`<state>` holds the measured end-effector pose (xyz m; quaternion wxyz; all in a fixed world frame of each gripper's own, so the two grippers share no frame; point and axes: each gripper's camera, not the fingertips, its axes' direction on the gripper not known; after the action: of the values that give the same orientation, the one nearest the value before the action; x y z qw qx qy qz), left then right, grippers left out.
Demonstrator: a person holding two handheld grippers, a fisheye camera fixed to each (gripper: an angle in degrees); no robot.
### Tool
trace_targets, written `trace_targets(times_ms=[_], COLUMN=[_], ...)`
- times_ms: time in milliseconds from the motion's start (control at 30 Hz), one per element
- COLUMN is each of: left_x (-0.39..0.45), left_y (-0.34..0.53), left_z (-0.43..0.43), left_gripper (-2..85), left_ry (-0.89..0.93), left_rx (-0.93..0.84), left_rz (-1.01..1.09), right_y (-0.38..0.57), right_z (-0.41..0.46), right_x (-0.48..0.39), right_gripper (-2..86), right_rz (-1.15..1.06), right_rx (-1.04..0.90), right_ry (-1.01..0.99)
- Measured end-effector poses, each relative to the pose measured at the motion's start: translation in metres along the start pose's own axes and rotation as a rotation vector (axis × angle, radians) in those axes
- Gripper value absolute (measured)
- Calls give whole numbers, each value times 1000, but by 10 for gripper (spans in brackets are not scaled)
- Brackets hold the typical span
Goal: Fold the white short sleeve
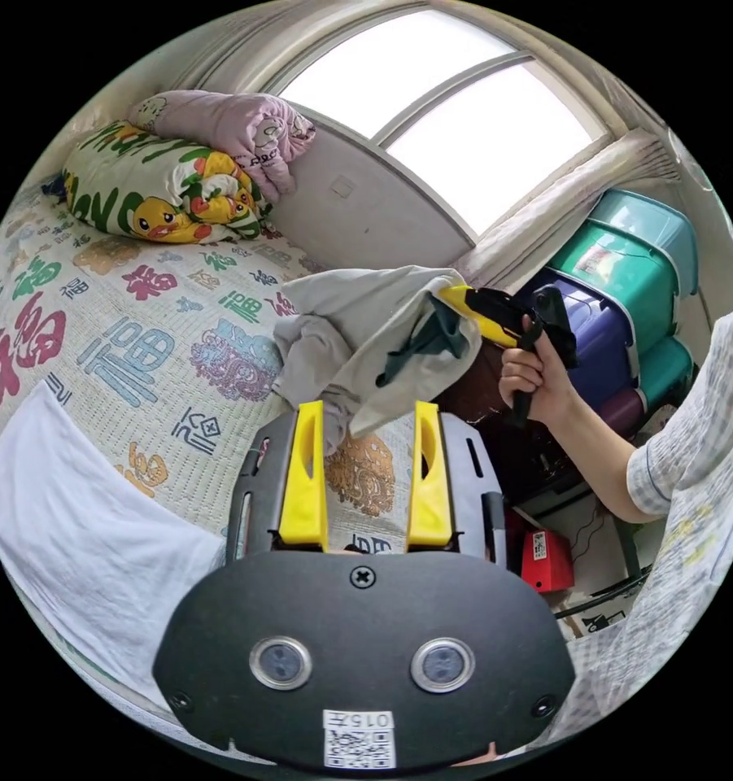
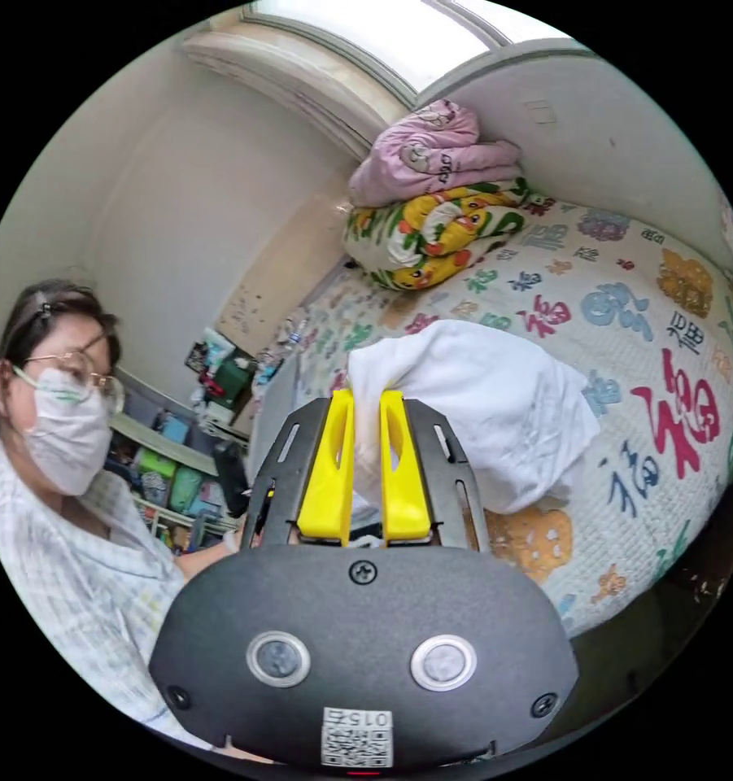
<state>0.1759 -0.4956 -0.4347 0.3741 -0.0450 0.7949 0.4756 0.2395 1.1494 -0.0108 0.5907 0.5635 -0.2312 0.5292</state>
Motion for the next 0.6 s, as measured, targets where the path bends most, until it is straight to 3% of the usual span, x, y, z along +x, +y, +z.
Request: trace_targets(times_ms=[200,400,533,600], left_x=[-5,-4,7,14], left_y=[59,146,244,300], left_z=[-42,-120,-191,-233], left_gripper=[166,168,14,2], left_ry=[29,2,89,45], left_rx=[55,194,147,169], left_rz=[-4,-17,41,12], right_y=[10,26,61,79], right_z=[-9,38,99,126], right_x=[-68,-169,-245,-273], right_gripper=[57,57,57,57], right_rz=[-78,-184,-220,-199], right_rx=[23,-125,-233,-257], right_ry=[-430,-619,-709,-701])
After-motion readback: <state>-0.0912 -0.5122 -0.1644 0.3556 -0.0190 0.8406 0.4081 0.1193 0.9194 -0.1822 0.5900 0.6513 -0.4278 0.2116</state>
